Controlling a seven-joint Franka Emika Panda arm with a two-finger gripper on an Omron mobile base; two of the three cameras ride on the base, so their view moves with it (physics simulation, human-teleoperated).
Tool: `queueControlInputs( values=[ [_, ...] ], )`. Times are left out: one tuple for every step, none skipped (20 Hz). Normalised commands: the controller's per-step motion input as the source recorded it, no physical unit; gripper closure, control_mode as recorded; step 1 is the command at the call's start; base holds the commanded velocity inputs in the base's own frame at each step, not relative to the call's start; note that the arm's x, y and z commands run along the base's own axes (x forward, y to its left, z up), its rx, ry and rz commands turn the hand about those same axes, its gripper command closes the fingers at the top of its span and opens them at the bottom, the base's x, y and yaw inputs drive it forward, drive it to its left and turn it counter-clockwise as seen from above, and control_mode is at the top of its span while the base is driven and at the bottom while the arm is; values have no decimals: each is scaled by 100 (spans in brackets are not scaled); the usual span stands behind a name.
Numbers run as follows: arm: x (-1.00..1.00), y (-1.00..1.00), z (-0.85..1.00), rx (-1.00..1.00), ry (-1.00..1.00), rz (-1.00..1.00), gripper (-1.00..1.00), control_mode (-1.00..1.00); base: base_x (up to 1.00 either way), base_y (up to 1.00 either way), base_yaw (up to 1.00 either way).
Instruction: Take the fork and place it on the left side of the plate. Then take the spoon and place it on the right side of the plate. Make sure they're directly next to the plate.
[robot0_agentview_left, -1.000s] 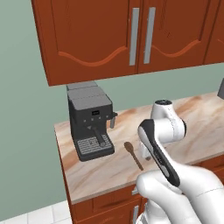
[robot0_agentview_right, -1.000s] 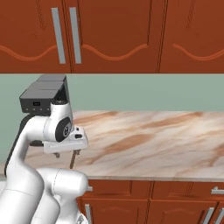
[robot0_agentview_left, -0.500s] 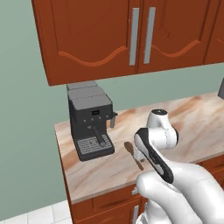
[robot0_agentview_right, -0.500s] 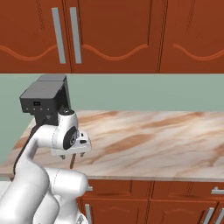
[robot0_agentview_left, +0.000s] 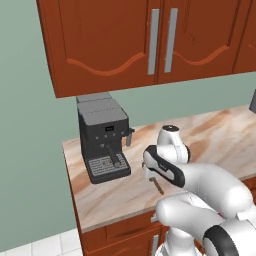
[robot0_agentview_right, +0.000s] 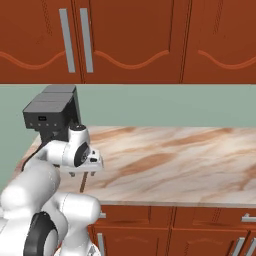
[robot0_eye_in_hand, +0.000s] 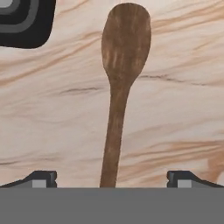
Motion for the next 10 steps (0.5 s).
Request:
queueControlInputs(
  values=[
    [6,8,-53,0,0,-14,-100,-100,0,0,0],
    [4,3,-52,0,0,-14,-100,-100,0,0,0],
    [0,0,-52,0,0,-14,-100,-100,0,0,0],
    [0,0,-52,0,0,-14,-100,-100,0,0,0],
    [0,0,-48,0,0,-15,-100,-100,0,0,0],
    [0,0,-43,0,0,-15,-100,-100,0,0,0],
    [0,0,-42,0,0,-15,-100,-100,0,0,0],
    [3,0,-41,0,0,-15,-100,-100,0,0,0],
    [6,0,-38,0,0,-15,-100,-100,0,0,0],
    [8,0,-37,0,0,-14,-100,-100,0,0,0]
  ],
)
